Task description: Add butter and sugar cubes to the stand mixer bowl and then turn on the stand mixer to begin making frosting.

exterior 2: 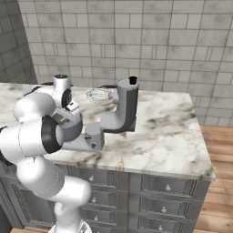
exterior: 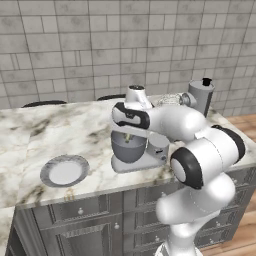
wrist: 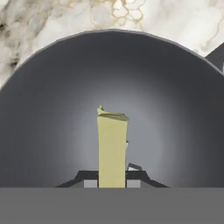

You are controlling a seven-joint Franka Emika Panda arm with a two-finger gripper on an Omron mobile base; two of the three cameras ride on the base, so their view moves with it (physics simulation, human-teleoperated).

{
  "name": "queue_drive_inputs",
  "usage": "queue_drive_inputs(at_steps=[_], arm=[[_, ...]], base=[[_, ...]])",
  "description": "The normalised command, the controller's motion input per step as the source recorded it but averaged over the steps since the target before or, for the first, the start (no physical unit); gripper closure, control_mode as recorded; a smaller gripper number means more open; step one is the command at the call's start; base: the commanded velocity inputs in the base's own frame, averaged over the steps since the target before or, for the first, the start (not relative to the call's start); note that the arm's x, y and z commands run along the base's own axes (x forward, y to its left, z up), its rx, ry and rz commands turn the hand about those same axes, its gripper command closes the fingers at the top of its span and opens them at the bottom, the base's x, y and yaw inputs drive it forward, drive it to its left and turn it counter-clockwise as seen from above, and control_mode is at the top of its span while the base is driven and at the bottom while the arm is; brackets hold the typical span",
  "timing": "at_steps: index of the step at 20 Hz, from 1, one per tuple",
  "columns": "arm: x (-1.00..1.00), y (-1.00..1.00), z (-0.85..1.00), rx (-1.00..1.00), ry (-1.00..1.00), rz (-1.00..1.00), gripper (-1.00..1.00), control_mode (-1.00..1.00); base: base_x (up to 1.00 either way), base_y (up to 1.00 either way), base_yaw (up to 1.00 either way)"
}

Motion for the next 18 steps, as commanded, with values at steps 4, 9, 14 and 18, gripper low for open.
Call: queue_drive_inputs(at_steps=[4,9,14,18], arm=[[0.12,-0.07,-0.26,0.0,0.0,-0.02,1.0,-1.0],[0.09,0.0,-0.24,0.0,0.0,-0.02,-1.0,-1.0],[0.03,0.0,-0.16,0.0,0.0,-0.02,-1.0,-1.0],[-0.17,0.0,0.1,0.0,-0.03,0.0,-1.0,-1.0]], base=[[0.0,0.0,0.0],[0.0,0.0,0.0],[0.0,0.0,0.0],[0.0,0.0,0.0]])
